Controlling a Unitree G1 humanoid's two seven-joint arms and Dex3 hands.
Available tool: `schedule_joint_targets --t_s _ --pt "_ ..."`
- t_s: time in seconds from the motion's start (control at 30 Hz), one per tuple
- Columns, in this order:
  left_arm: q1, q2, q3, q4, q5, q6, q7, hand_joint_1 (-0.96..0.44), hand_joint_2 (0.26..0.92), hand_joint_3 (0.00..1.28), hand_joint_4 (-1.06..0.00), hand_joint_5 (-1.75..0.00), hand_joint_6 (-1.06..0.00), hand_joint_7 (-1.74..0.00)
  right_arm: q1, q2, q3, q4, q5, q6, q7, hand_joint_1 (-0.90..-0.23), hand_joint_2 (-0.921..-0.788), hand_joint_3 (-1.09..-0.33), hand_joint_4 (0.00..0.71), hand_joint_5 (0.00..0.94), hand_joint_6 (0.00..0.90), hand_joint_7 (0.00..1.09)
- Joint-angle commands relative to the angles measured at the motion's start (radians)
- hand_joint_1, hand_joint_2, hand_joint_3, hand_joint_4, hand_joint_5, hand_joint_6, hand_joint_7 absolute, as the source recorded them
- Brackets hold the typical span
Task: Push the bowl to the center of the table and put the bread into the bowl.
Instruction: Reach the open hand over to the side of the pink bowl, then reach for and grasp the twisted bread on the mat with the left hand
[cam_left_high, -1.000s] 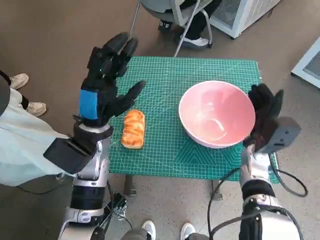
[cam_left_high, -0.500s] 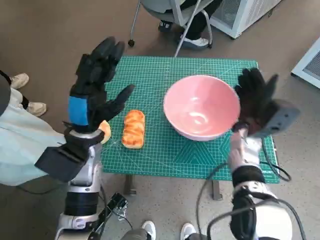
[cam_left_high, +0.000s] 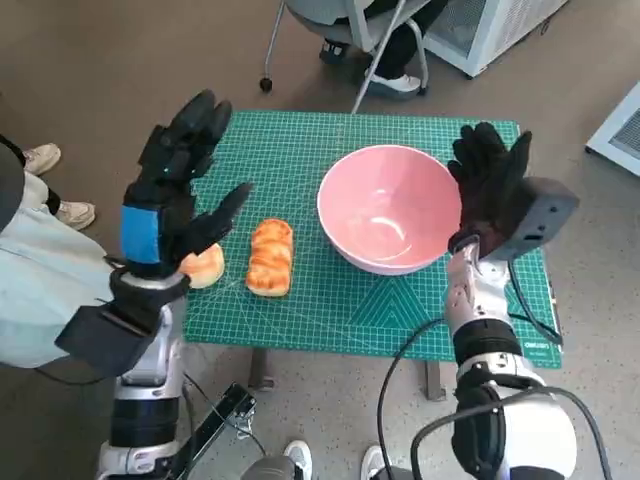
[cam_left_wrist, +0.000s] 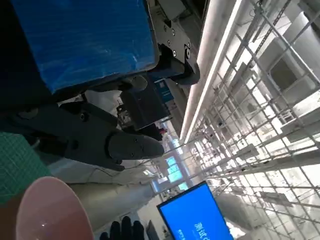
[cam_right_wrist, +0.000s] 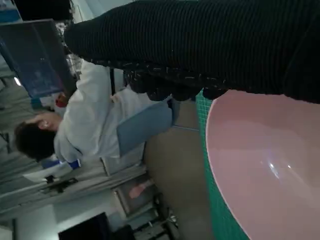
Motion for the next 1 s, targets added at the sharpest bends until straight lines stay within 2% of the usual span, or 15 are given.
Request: schedule_joint_targets --t_s 0.03,0.2,0.33,0.43,0.47,0.53,0.57,0.6,0.67,0.77,0.87,1.0 --pt "0.024 0.053 0.010 -0.031 0.020 0.021 -0.023 -0.31 0.921 0.22 -0.47 0.00 -0.41 -0.26 0.002 -0.010 0.016 0.011 -0.021 0.013 -0.003 -0.523 -0.921 -0.837 0.254 0.005 0.044 0.74" --pt "0.030 0.140 0.015 -0.022 0.065 0.024 -0.062 -0.29 0.921 0.22 -0.47 0.00 -0.41 -0.25 -0.002 -0.029 0.031 0.002 -0.035 -0.017 0.011 -0.517 -0.921 -0.844 0.241 0.002 0.023 0.73" --pt "0.016 0.255 0.009 0.005 0.150 0.002 -0.112 -0.27 0.921 0.20 -0.48 -0.01 -0.42 -0.24 -0.005 -0.048 0.061 -0.010 -0.064 -0.063 0.022 -0.514 -0.921 -0.844 0.255 0.010 0.020 0.72" --pt "-0.020 0.361 -0.016 0.052 0.209 -0.030 -0.183 -0.24 0.921 0.18 -0.48 -0.01 -0.43 -0.25 -0.004 -0.069 0.097 -0.030 -0.090 -0.143 0.066 -0.521 -0.921 -0.848 0.282 0.017 0.039 0.70" --pt "-0.027 0.377 -0.022 0.062 0.217 -0.037 -0.195 -0.24 0.921 0.17 -0.49 -0.01 -0.43 -0.25 -0.003 -0.073 0.104 -0.033 -0.093 -0.158 0.075 -0.527 -0.921 -0.851 0.293 0.019 0.045 0.68" --pt "-0.055 0.425 -0.045 0.104 0.242 -0.056 -0.234 -0.23 0.921 0.16 -0.48 -0.01 -0.43 -0.25 0.003 -0.084 0.118 -0.053 -0.095 -0.224 0.132 -0.537 -0.921 -0.854 0.305 0.022 0.054 0.67" --pt "-0.088 0.459 -0.072 0.148 0.253 -0.068 -0.281 -0.22 0.921 0.12 -0.48 0.00 -0.45 -0.26 0.011 -0.086 0.121 -0.083 -0.070 -0.292 0.210 -0.585 -0.921 -0.858 0.330 0.028 0.077 0.67" --pt "-0.120 0.485 -0.099 0.189 0.263 -0.080 -0.323 -0.18 0.916 0.11 -0.47 0.00 -0.45 -0.26 0.020 -0.082 0.120 -0.119 -0.036 -0.353 0.290 -0.598 -0.921 -0.843 0.336 0.029 0.082 0.67" --pt "-0.160 0.509 -0.133 0.242 0.278 -0.102 -0.371 -0.14 0.919 0.09 -0.46 0.00 -0.47 -0.25 0.035 -0.072 0.114 -0.171 0.018 -0.422 0.396 -0.610 -0.921 -0.827 0.341 0.029 0.084 0.67" --pt "-0.199 0.522 -0.169 0.295 0.311 -0.143 -0.393 -0.09 0.919 0.06 -0.46 0.00 -0.49 -0.23 0.051 -0.055 0.113 -0.228 0.074 -0.468 0.491 -0.614 -0.921 -0.803 0.349 0.030 0.086 0.68" --pt "-0.245 0.533 -0.214 0.354 0.375 -0.207 -0.392 -0.06 0.919 0.04 -0.45 0.00 -0.51 -0.21 0.074 -0.048 0.130 -0.284 0.102 -0.517 0.549 -0.616 -0.921 -0.786 0.354 0.029 0.087 0.68" --pt "-0.304 0.539 -0.274 0.432 0.457 -0.285 -0.377 -0.04 0.918 0.03 -0.46 0.00 -0.53 -0.19 0.100 -0.045 0.142 -0.341 0.153 -0.538 0.635 -0.616 -0.921 -0.774 0.357 0.027 0.086 0.69"
